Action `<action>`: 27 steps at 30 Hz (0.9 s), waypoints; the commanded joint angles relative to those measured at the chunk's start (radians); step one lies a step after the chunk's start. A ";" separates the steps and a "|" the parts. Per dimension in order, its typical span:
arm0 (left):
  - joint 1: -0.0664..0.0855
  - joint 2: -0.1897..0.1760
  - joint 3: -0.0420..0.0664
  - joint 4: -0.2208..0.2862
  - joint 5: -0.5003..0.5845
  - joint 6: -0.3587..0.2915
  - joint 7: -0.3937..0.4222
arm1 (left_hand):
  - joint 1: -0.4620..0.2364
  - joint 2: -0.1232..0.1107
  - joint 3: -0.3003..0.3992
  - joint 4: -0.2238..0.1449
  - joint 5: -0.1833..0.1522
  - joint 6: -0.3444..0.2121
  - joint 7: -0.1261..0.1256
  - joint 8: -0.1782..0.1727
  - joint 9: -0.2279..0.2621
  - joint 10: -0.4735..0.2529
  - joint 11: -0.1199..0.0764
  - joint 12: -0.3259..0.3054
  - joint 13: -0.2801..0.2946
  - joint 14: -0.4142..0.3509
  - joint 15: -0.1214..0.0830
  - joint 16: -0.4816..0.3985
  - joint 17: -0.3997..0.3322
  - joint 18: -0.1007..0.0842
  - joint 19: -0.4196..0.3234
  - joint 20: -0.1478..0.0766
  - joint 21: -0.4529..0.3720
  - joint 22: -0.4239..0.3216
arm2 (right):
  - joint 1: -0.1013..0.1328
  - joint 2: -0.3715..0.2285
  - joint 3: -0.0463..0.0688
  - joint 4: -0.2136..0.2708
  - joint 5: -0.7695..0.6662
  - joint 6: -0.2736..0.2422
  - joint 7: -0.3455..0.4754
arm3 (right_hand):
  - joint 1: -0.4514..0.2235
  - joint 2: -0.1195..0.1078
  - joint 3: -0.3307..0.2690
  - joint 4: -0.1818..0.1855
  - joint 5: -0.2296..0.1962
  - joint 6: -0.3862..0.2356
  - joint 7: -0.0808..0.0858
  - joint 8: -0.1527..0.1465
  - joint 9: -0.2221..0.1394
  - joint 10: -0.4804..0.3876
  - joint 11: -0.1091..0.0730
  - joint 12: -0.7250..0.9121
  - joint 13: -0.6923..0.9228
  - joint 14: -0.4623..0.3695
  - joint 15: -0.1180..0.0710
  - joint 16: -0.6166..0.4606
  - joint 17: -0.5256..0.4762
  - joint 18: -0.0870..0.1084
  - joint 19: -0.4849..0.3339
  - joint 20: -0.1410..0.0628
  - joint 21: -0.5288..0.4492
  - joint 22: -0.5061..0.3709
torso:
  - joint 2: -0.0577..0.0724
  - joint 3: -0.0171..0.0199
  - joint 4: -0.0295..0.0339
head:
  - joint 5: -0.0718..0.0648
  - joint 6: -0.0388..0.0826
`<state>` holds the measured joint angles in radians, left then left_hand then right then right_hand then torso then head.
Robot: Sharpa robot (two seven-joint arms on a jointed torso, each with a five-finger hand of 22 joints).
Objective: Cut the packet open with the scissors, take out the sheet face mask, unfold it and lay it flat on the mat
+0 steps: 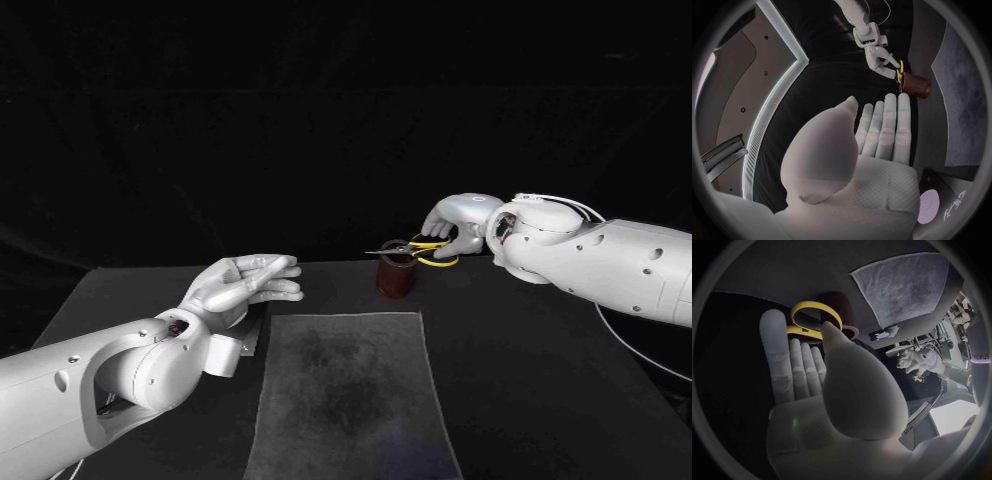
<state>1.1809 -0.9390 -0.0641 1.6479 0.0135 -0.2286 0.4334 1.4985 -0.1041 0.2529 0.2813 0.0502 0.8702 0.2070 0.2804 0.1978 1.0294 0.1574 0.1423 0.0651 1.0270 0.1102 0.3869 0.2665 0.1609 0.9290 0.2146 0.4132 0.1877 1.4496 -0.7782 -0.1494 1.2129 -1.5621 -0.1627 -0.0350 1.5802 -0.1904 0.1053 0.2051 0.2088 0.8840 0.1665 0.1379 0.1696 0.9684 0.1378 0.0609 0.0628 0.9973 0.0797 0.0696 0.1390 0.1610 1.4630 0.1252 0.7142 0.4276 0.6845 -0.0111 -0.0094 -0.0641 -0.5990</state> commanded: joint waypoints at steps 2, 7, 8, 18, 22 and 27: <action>0.002 0.000 0.001 0.001 -0.005 0.022 0.001 | 0.000 -0.006 0.004 0.002 0.000 0.002 0.007 -0.004 -0.002 0.003 0.004 -0.006 -0.001 -0.006 0.001 -0.005 0.001 0.020 -0.007 0.003 -0.001 -0.002 | 0.001 0.006 0.000 -0.006 -0.034 0.028 -0.014 | -0.004 0.006 0.006 -0.002 -0.004 -0.002 0.008 -0.005 -0.001 -0.003 0.000 0.001 0.000 0.006 -0.002 0.004 -0.002 -0.009 0.015 -0.001 0.010 0.005 | 0.001 -0.0002 -0.0003 | 0.000 0.000; 0.002 0.000 0.001 0.000 -0.005 0.023 -0.001 | 0.000 -0.006 0.004 0.002 0.000 0.002 0.007 -0.004 -0.002 0.003 0.004 -0.006 -0.001 -0.006 0.001 -0.005 0.001 0.020 -0.007 0.003 -0.001 -0.002 | 0.000 0.014 0.000 -0.015 -0.041 0.029 -0.014 | -0.004 0.006 0.006 -0.002 -0.004 -0.002 0.008 -0.005 -0.001 -0.003 0.000 0.001 0.000 0.006 -0.002 0.004 -0.002 -0.009 0.016 -0.001 0.011 0.005 | 0.002 0.0005 0.0011 | 0.001 -0.001; 0.002 0.000 0.001 0.000 -0.005 0.024 -0.001 | 0.000 -0.006 0.004 0.002 0.000 0.002 0.007 -0.004 -0.002 0.003 0.004 -0.006 -0.001 -0.006 0.001 -0.005 0.001 0.020 -0.007 0.003 -0.001 -0.002 | 0.000 0.015 -0.001 -0.017 -0.043 0.029 -0.015 | -0.004 0.006 0.006 -0.002 -0.004 -0.002 0.008 -0.005 -0.001 -0.003 0.000 0.001 0.000 0.006 -0.002 0.004 -0.002 -0.009 0.016 -0.001 0.011 0.005 | 0.003 0.0004 0.0013 | 0.000 -0.001; 0.002 0.002 0.001 -0.003 -0.005 0.025 -0.004 | 0.000 -0.006 0.005 0.003 0.000 0.002 0.007 -0.005 -0.002 0.003 0.004 -0.007 -0.001 -0.008 0.002 -0.007 0.002 0.019 -0.008 0.003 -0.002 -0.002 | -0.002 0.025 -0.001 -0.032 -0.049 0.033 -0.011 | -0.001 0.011 0.012 -0.006 -0.004 0.001 0.006 -0.003 0.000 0.001 0.000 0.003 0.001 0.011 -0.003 0.004 -0.003 -0.009 0.018 -0.002 0.013 0.005 | 0.004 -0.0004 -0.0002 | 0.001 -0.006; 0.002 0.002 0.001 -0.003 -0.005 0.025 -0.005 | 0.000 -0.006 0.005 0.003 0.000 0.002 0.007 -0.005 -0.002 0.003 0.004 -0.007 -0.001 -0.008 0.002 -0.007 0.002 0.019 -0.008 0.003 -0.002 -0.002 | -0.003 0.029 -0.002 -0.033 -0.049 0.036 -0.006 | 0.000 0.012 0.015 -0.008 -0.004 0.004 0.006 -0.001 0.000 0.004 -0.001 0.004 0.001 0.013 -0.004 0.004 -0.003 -0.007 0.017 -0.002 0.006 -0.006 | 0.005 0.0007 -0.0011 | 0.003 -0.005; 0.002 0.002 0.001 -0.004 -0.005 0.026 -0.005 | 0.000 -0.006 0.005 0.003 0.000 0.002 0.007 -0.005 -0.002 0.003 0.004 -0.007 -0.001 -0.008 0.002 -0.007 0.002 0.019 -0.008 0.003 -0.002 -0.002 | -0.005 0.032 -0.002 -0.035 -0.048 0.043 -0.004 | 0.001 0.015 0.021 -0.012 -0.004 0.008 0.004 0.001 0.001 0.010 -0.004 0.005 0.001 0.017 -0.005 0.005 -0.004 -0.007 0.016 -0.003 0.011 0.001 | 0.005 0.0001 -0.0002 | 0.003 -0.007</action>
<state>1.1815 -0.9385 -0.0640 1.6434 0.0134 -0.2244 0.4241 1.4985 -0.1041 0.2529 0.2813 0.0502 0.8702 0.2067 0.2804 0.1967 1.0294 0.1574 0.1384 0.0652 1.0256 0.1116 0.3869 0.2674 0.1603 0.9255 0.2181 0.4132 0.1869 1.4446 -0.7478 -0.1518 1.1798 -1.5940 -0.1371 -0.0400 1.5815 -0.1840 0.1216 0.1943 0.2088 0.8880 0.1696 0.1380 0.1696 0.9721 0.1340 0.0609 0.0625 1.0078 0.0764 0.0695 0.1365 0.1543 1.4624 0.1254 0.7221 0.4287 0.6892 -0.0109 -0.0096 -0.0603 -0.6053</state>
